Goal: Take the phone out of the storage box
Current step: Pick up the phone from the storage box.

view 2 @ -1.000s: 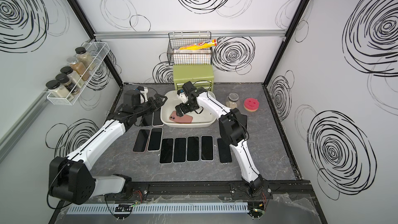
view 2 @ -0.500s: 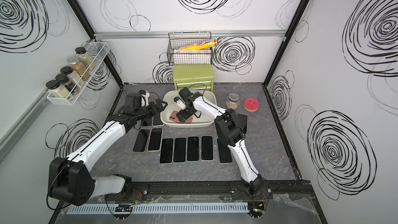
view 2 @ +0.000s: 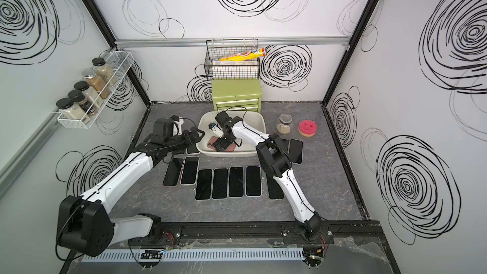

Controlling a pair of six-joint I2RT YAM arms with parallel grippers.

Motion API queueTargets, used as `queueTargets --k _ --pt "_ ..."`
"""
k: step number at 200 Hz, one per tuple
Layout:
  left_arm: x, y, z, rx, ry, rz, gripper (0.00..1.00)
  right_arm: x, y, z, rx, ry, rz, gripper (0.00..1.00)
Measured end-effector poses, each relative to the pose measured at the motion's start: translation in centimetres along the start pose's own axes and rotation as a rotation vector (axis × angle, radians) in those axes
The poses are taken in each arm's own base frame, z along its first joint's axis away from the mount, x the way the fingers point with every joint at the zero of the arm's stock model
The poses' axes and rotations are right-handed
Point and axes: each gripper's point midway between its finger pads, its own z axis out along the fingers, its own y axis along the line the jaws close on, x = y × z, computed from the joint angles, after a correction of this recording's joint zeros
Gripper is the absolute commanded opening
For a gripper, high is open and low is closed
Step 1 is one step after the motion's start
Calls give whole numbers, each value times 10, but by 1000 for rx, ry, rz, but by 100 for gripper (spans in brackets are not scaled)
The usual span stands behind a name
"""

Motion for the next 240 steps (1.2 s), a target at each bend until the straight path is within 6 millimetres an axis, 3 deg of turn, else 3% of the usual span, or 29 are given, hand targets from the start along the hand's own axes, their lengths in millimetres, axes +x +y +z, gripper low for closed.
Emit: queueTargets --k 48,82,107,203,240 --pt "4 1 -2 3 4 3 99 -7 -7 7 39 -16 -2 91" --pt "6 1 -5 7 0 5 99 -12 -11 6 57 -27 21 62" --pt "5 1 -6 8 -2 5 99 -13 -12 5 59 -31 44 51" --pt "7 1 -8 10 -5 -13 99 -19 -19 0 50 -66 235 40" --pt "7 -5 -11 57 -26 -17 99 -21 -42 -19 -54 -108 410 40"
